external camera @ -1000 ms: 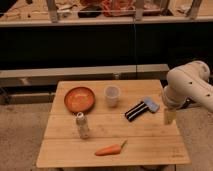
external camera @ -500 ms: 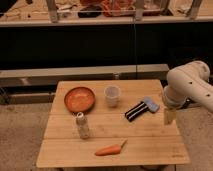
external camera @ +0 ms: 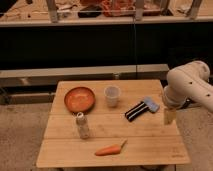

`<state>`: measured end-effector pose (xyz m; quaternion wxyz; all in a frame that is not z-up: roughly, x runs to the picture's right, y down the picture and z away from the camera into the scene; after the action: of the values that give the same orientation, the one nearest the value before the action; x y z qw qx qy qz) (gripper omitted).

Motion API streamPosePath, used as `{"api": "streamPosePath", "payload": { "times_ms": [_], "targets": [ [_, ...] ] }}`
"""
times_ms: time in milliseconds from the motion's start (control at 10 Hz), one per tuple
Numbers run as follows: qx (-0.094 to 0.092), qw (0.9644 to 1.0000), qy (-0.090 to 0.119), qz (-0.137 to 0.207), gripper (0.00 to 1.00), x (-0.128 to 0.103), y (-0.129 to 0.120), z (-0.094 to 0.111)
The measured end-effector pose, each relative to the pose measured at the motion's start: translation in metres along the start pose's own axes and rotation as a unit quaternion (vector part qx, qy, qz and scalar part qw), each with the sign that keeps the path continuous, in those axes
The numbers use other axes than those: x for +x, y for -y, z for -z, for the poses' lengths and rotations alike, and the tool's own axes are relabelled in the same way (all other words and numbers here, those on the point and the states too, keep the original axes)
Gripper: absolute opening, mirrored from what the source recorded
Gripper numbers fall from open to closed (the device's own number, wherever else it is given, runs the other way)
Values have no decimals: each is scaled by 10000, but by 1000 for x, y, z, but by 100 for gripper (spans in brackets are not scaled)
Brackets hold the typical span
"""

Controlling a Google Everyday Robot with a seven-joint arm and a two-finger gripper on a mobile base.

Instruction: Knock the bottle over

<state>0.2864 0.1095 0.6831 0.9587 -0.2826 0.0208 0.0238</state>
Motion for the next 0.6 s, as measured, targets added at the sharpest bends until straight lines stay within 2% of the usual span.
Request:
{"api": "streamPosePath", "payload": {
  "times_ms": [200,600],
  "targets": [
    [47,9999,-28,132,80,-10,-2,3],
    [182,9981,-63,582,80,-64,-6,11]
  ]
}}
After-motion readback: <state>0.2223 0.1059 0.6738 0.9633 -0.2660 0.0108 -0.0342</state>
